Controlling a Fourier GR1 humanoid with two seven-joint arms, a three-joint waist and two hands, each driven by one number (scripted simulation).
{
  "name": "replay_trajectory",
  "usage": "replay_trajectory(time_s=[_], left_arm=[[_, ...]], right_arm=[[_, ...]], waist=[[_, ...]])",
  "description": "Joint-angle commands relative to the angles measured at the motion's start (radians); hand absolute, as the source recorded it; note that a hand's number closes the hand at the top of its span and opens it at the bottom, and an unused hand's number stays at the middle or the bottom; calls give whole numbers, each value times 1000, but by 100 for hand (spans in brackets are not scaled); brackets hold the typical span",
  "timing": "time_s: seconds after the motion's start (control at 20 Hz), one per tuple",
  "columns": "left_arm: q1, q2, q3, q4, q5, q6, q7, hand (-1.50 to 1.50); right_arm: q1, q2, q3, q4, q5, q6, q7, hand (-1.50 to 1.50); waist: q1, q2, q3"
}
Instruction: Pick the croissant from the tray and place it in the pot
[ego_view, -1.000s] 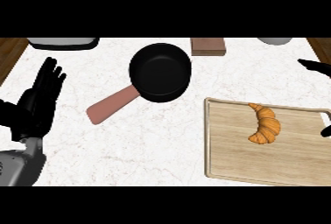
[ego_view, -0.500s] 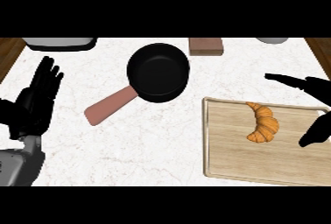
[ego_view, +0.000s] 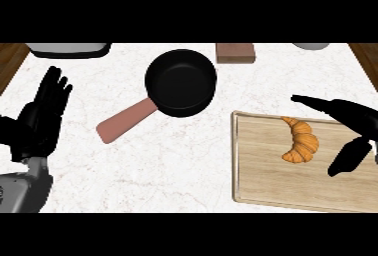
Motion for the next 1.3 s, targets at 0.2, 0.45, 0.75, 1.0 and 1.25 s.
replay_trajectory(time_s=[0.2,0.45,0.75,1.0,1.25], left_arm=[[-3,-15,41,-8,-38,-45,16,0],[-24,-35,80,-11,-39,-73,48,0],[63,-71,81,-63,-71,-86,0,0],[15,-84,86,-66,-101,-86,45,0],[16,-67,109,-79,-94,-98,52,0]], right_arm=[[-22,116,4,108,174,-65,-22,-150],[0,133,-51,73,199,-33,-48,-150],[-19,134,-57,226,311,-86,-134,-150],[-45,175,-86,297,352,-100,-162,-150],[0,158,1,244,436,-187,-307,150]], waist=[[4,1,0],[0,0,0],[5,1,0],[5,1,0],[4,0,1]])
